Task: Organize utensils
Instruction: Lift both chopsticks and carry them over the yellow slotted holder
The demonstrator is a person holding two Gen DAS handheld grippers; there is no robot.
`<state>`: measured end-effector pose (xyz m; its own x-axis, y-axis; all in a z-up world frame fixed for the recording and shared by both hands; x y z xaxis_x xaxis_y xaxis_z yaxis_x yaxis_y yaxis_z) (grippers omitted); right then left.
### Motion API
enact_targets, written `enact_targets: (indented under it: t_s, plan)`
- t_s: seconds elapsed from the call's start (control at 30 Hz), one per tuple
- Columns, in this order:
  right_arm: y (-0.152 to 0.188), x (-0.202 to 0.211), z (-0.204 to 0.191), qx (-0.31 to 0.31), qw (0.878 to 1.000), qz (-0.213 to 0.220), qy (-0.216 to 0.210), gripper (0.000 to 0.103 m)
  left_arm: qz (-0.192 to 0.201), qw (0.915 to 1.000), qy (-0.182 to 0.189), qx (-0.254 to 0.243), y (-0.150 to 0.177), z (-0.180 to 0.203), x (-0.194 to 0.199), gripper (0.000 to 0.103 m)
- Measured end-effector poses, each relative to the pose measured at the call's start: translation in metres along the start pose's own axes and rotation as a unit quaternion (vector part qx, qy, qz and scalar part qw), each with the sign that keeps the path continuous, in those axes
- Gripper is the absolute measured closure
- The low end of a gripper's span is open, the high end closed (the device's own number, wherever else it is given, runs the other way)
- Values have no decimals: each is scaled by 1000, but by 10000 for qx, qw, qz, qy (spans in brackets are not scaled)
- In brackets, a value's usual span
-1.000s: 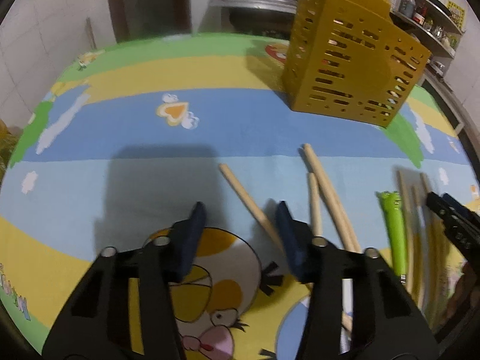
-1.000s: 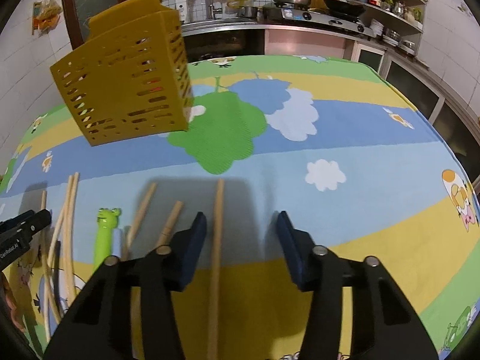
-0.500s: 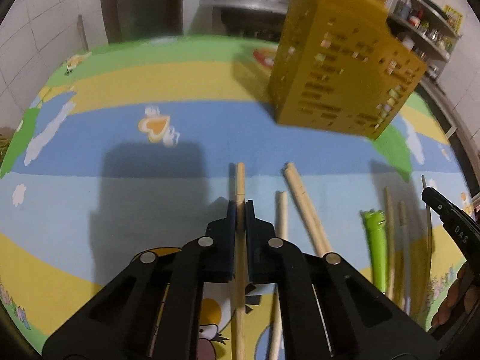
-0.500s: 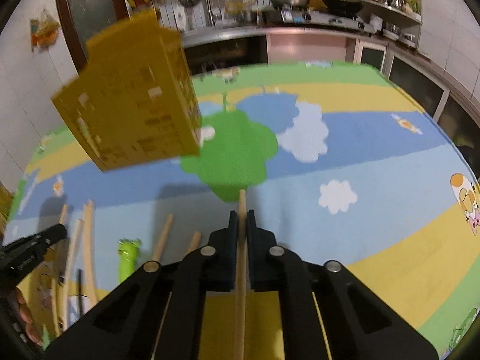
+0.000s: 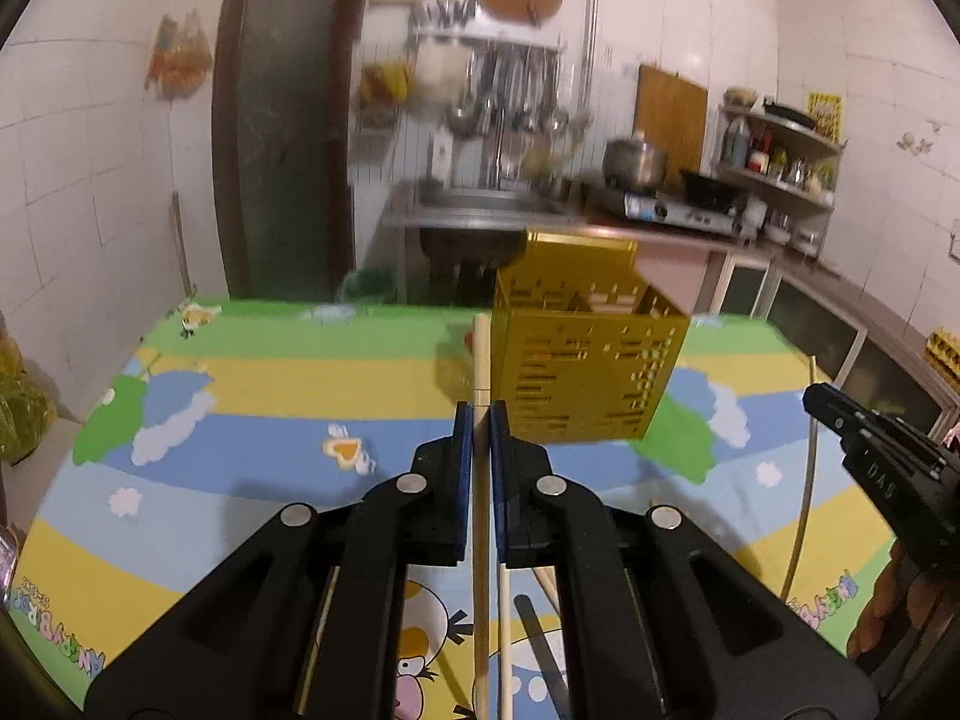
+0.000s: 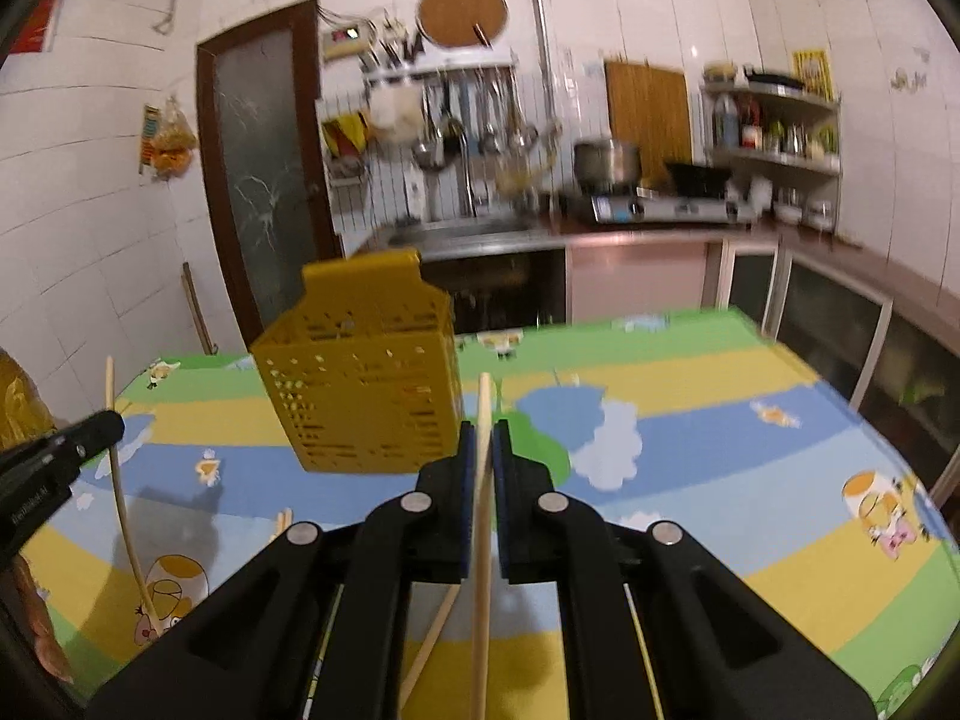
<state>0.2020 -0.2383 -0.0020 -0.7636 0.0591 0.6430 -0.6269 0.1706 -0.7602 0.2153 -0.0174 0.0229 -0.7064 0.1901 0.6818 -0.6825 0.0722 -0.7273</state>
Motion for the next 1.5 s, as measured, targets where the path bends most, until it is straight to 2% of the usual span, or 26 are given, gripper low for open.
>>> enact_targets:
  t_s: [0.2,0.27,0.37,0.47,0.6,0.77,0.9,1.1,1.3,1.5]
  plan:
    - [-10,31,-1,11,9983,576,-46,97,511,9987,-18,38,-16,-1,30,98]
    - [-28,44,-1,-12,9967,803,-109,97,618,9981,53,45,-35,1,38,98]
    - [-76,61,-1,-78,9926,1182,-248,97,931,9956,112,16,-70,9,51,98]
    - [-119,69,-6,-43,9882,1502,-288,97,1501,9886,33,-61,-123,21,65,98]
    - [-179,63,-16,-59,9815,1884,-339,97,1791,9837,147,28,-178,35,57,98]
    - [-215,33,-30,-81,9770,2087,-423,97,1957,9806,113,25,-223,51,16,98]
    - [-223,-6,-38,-9,9768,2081,-504,97,1856,9826,80,66,-231,55,-28,98]
    - [-208,-62,-37,26,9834,1723,-572,97,1497,9887,-68,8,-216,51,-92,98]
    - [-181,-107,-36,43,9895,1317,-601,97,1187,9928,-149,-63,-194,41,-128,98]
    - [-163,-117,-28,17,9935,988,-559,96,826,9964,-152,79,-179,29,-137,98]
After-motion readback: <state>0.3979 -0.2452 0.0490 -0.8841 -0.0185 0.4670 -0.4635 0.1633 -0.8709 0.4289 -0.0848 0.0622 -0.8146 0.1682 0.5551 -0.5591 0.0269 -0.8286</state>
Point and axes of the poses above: each gripper's, at about its wrist camera, not at the fingertips, and x roughly against the way its jaws point, z to its right, y to its underside, the point moved 7 cm from there along -x, roughly the way its jaws point, and after that the axes turned 15 degrees about -z, right-handed, at the moved point
